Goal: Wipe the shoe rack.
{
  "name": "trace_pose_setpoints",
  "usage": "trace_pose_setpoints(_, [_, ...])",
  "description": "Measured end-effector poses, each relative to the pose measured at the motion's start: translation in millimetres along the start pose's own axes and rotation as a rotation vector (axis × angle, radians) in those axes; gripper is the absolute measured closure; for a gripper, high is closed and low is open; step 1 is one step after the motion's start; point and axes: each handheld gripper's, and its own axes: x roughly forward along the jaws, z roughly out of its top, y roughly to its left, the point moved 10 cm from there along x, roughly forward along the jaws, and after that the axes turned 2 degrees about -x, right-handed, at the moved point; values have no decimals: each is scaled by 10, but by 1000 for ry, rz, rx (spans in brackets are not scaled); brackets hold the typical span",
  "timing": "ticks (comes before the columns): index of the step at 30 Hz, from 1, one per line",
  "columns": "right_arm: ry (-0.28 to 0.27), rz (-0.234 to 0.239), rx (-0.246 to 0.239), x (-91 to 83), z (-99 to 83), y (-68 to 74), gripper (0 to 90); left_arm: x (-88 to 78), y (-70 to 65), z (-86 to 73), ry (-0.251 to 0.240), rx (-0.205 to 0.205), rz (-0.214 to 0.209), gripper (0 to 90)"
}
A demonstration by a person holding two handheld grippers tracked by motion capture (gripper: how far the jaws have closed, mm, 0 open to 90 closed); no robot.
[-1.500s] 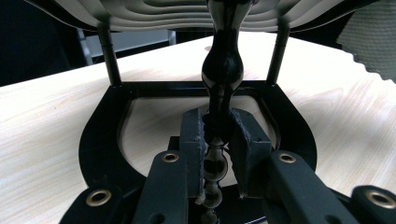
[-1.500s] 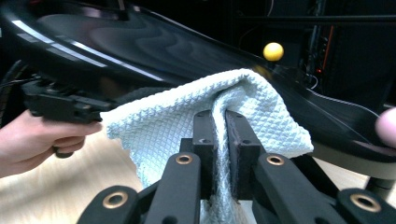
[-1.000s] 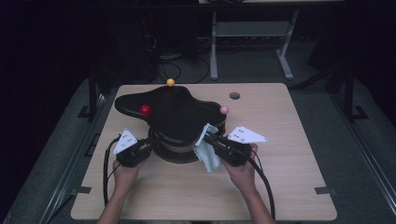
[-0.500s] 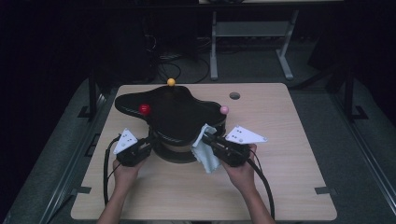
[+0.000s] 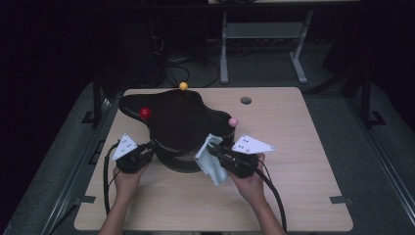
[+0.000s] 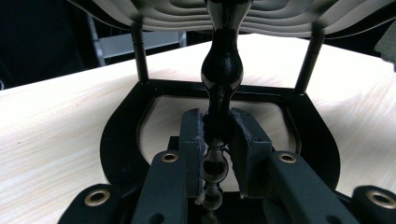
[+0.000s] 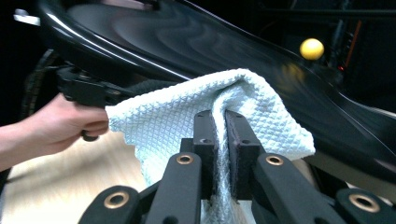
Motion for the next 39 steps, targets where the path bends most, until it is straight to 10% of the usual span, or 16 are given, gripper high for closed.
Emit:
trace_pose_setpoints(16, [12,-134,135,-145,-235,-612,836,-89,152,-27,-9,-32,47,750])
trace_pose_setpoints(29, [6,43,12,168,139,-31,834,-53,165,-12,1,-18,66,744])
trace_pose_setpoints(39, [8,84,-14,197,220,108,836,48,153,26,12,-5,53,756])
